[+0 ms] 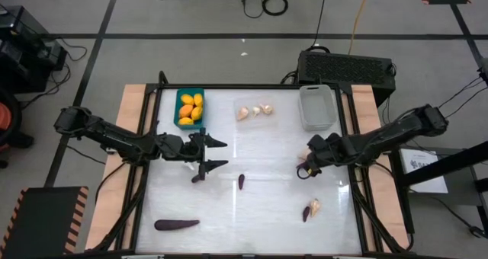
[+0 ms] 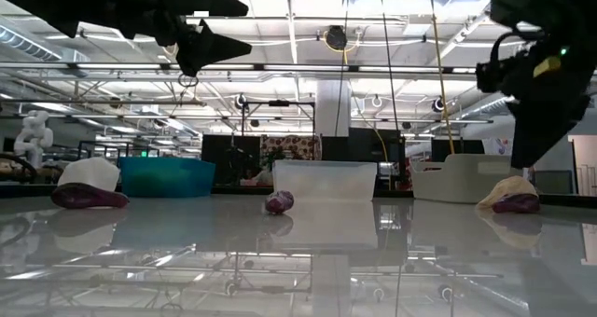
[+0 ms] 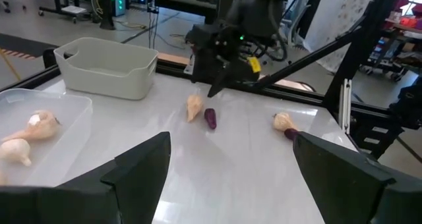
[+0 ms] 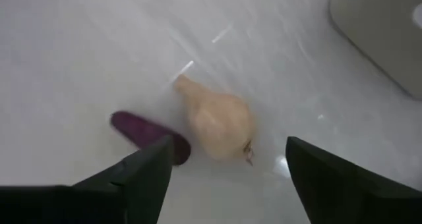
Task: Sort produce into baskets
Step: Put the garlic into the transparent bin
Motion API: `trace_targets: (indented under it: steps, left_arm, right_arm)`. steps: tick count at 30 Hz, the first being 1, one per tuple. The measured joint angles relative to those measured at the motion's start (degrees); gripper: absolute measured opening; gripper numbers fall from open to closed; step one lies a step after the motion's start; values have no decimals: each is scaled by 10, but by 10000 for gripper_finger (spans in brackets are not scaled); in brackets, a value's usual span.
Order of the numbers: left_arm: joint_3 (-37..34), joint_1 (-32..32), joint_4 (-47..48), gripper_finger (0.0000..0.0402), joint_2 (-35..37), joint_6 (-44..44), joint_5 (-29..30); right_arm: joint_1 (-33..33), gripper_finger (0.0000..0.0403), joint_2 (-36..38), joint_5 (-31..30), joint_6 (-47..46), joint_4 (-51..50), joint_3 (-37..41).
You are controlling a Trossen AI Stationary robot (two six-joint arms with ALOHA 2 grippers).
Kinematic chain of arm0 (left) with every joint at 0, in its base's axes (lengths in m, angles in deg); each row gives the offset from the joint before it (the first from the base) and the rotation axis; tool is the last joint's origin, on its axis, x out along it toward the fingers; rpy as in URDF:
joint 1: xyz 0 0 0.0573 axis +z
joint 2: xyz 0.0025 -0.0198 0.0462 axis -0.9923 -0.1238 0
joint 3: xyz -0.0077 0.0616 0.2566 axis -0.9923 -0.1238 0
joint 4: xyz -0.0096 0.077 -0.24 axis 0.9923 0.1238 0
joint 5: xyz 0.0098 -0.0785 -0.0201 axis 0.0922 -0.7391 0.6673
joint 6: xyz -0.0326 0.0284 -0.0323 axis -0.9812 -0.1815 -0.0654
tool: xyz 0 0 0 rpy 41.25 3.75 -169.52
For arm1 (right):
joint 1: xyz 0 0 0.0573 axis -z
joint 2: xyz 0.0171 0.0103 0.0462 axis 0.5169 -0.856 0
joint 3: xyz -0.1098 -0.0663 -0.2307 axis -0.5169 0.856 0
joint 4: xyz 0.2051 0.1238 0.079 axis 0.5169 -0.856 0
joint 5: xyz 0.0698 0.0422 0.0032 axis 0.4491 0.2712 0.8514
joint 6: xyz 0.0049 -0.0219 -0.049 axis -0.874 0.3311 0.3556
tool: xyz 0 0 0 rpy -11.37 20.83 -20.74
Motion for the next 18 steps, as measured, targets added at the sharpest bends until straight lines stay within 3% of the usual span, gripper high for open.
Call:
trace_targets:
  steps: [6,18]
  left_arm:
    - [0,0,0,325,0,0,0]
    - [0,0,1,325,0,0,0]
  right_arm:
    - [22,295,0,-1,3,96,47]
    - [49,286,-53,2,-2,176,89]
